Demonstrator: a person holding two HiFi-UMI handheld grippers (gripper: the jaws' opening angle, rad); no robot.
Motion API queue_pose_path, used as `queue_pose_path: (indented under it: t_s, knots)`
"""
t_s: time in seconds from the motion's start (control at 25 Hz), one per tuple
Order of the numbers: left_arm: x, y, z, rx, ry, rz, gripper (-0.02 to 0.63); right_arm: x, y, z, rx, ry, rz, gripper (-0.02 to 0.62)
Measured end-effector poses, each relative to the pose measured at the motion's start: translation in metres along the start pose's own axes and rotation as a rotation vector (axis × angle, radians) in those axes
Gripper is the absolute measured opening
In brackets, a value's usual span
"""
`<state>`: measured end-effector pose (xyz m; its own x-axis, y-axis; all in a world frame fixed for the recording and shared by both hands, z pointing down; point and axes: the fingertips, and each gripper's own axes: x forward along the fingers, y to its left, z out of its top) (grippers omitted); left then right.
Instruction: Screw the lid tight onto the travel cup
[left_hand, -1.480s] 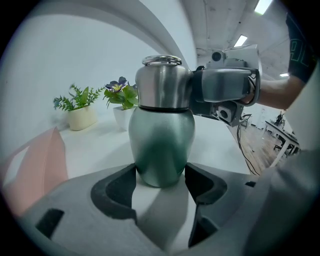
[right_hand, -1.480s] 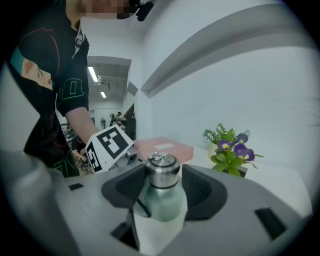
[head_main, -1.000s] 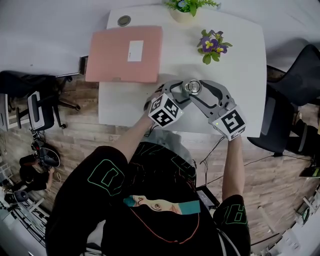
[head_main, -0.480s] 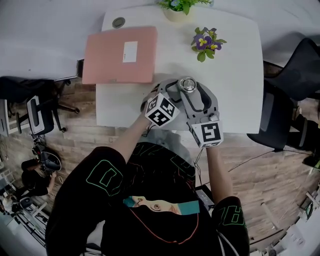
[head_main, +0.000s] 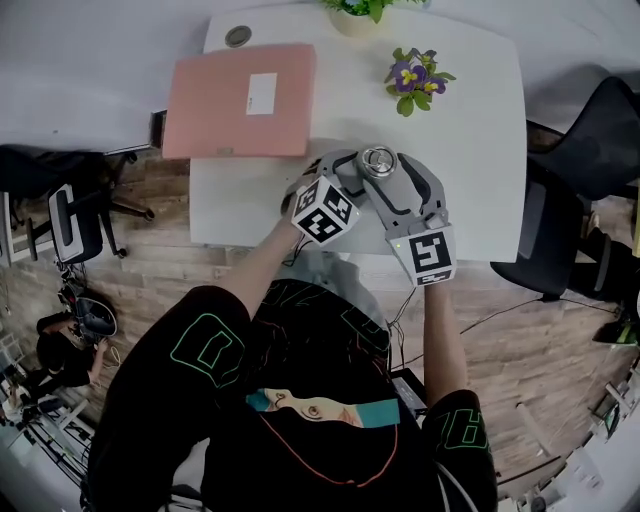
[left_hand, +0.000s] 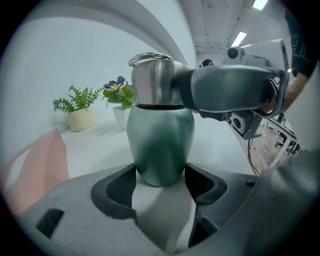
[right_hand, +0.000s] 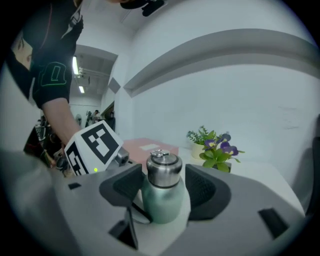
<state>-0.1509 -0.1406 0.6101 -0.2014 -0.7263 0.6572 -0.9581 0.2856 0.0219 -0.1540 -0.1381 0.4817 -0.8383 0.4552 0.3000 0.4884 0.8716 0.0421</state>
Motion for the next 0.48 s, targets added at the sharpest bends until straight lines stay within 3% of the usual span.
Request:
queue_pose_path:
  t_s: [0.16,0.48]
  knots:
    - [0.001,-0.001,0.0,0.001,-0.001,-0.004,0.316,0.001,0.003,0.008,-0.062,0.01,0.139,0.276]
    - [0.0,-0.002,0.0,-0.005,0.001,-0.02,0.316,0.001,0.007,0.015,-0.068,0.073,0.454,0.278]
